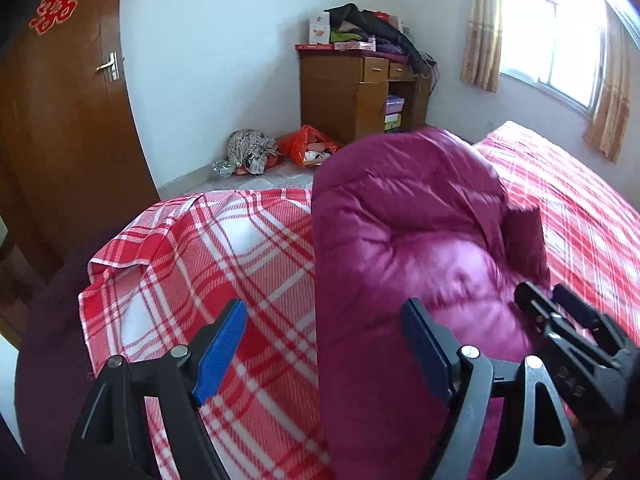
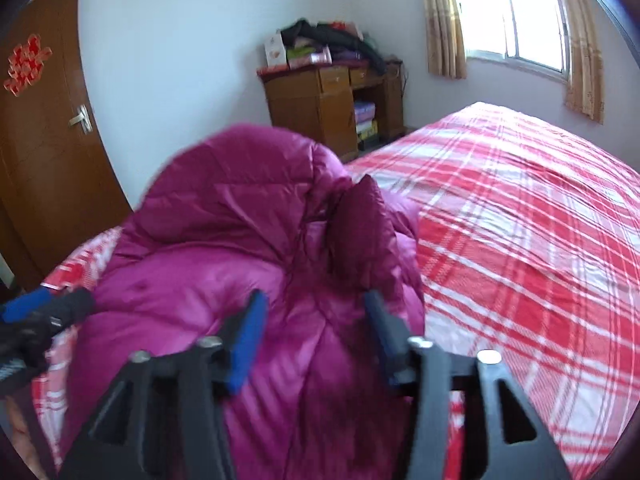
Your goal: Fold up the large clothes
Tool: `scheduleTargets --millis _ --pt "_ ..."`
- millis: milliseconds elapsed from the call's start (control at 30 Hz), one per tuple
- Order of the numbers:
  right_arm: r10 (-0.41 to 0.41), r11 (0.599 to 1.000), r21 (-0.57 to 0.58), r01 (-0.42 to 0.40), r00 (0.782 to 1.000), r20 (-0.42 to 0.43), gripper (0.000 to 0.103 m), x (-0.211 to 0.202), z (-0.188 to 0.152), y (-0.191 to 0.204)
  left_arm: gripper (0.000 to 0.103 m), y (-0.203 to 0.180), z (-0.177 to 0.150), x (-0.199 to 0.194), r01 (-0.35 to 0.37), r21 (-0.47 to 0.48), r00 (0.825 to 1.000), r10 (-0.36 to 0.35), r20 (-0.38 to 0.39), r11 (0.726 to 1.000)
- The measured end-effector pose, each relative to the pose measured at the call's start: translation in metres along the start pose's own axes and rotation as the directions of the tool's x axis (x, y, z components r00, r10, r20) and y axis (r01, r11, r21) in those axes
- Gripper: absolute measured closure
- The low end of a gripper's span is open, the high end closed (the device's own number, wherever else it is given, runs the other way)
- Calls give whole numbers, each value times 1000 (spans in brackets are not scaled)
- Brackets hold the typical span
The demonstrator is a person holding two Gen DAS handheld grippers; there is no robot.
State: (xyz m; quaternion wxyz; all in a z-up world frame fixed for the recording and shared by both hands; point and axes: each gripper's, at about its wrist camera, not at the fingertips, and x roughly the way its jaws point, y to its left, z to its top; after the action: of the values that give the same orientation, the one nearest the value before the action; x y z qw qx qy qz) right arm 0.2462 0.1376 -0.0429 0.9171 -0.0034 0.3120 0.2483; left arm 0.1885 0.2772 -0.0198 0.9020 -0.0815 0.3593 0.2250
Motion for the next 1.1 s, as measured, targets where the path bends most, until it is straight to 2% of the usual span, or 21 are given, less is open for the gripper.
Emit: scheduleTargets --millis 167,200,267,400,467,633,700,800,900,1100 --pt "6 1000 -20 -7 999 -34 35 -35 -17 4 23 -5 -23 -22 -25 73 1000 25 6 997" --pt "3 1000 -7 -3 999 -40 34 -40 -19 2 23 -4 -27 -26 -25 74 1000 25 -4 997" --pt "-2 1000 26 4 998 -68 24 -52 -26 0 23 0 -35 -30 -26 65 999 28 -28 998" --pt "-8 999 38 11 996 -84 22 -76 -37 -2 23 7 -54 -47 -22 62 998 25 -49 998" --pt "-25 999 32 28 996 -90 17 -86 -41 -1 23 8 -63 -56 -25 69 999 28 -46 997" --pt "-32 998 48 36 995 -92 14 -119 -51 4 23 2 -91 -83 -53 149 998 58 -25 987" --pt "-36 998 46 39 996 -81 12 -131 -52 8 23 -3 -100 -94 -73 167 997 74 -4 983" --pt "-30 998 45 32 998 -47 12 -152 -53 12 23 -11 -103 -115 -30 199 998 20 54 980" --pt "-43 998 46 43 999 7 10 -177 -51 13 23 -13 -101 -143 -16 187 989 -12 145 982" --pt "-66 994 92 53 988 139 6 -222 -42 10 23 -12 -90 -188 25 147 972 -59 228 989"
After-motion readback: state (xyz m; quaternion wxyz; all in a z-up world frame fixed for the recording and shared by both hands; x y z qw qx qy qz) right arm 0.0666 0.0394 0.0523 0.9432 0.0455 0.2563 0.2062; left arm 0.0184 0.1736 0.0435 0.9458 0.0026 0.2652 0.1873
